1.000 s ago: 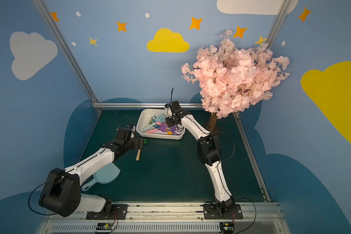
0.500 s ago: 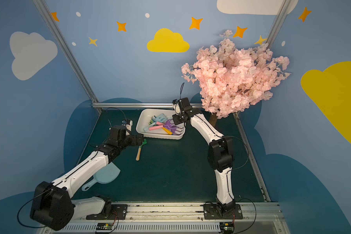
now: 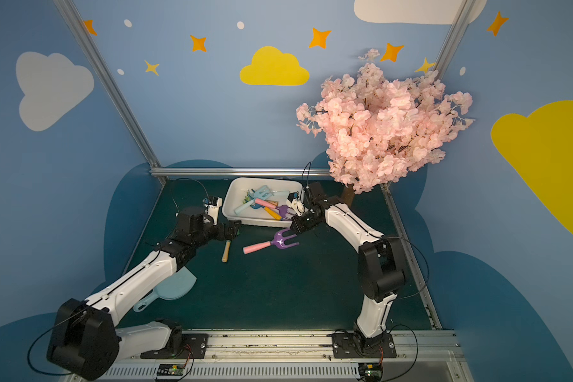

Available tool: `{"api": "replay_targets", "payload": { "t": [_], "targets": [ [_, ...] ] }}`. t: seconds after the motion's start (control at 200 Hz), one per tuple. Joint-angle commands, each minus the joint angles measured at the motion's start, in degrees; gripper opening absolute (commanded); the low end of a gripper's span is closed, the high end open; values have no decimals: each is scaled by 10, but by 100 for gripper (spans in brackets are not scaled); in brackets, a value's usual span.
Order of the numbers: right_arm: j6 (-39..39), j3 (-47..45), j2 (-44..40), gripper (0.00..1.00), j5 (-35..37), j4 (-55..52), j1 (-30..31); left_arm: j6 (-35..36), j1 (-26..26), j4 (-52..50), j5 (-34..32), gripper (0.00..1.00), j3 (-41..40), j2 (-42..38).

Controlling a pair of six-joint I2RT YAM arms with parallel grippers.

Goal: Take the hand rake out of the storage box
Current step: Place the rake at the center of the board.

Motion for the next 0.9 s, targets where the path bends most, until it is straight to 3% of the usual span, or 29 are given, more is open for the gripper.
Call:
{"api": "replay_targets", "payload": {
  "t": [0.0,0.17,0.385,0.44,0.631,0.761,0.856,0.896],
  "targets": [
    [-44,8,35,0,25,-24,20,11,-8,29,70,100,-18,5],
    [-56,73,109,0,80,-84,45,11,-36,23,102,100,-45,9],
    [-71,94,151,0,122,-85,66,11,-68,-8,87,100,-58,31],
    [-69,100,153,12,123,-89,66,11,-75,-15,87,100,-60,35],
    [-62,100,126,31,132,-95,64,33,-101,-74,86,100,-43,55],
    [-47,79,94,38,141,-93,53,53,-127,-118,61,100,-25,74],
    [-18,42,53,57,143,-76,28,61,-152,-139,52,100,-17,88],
    [3,25,34,78,146,-66,14,67,-163,-144,46,100,-15,97]
  ]
}}
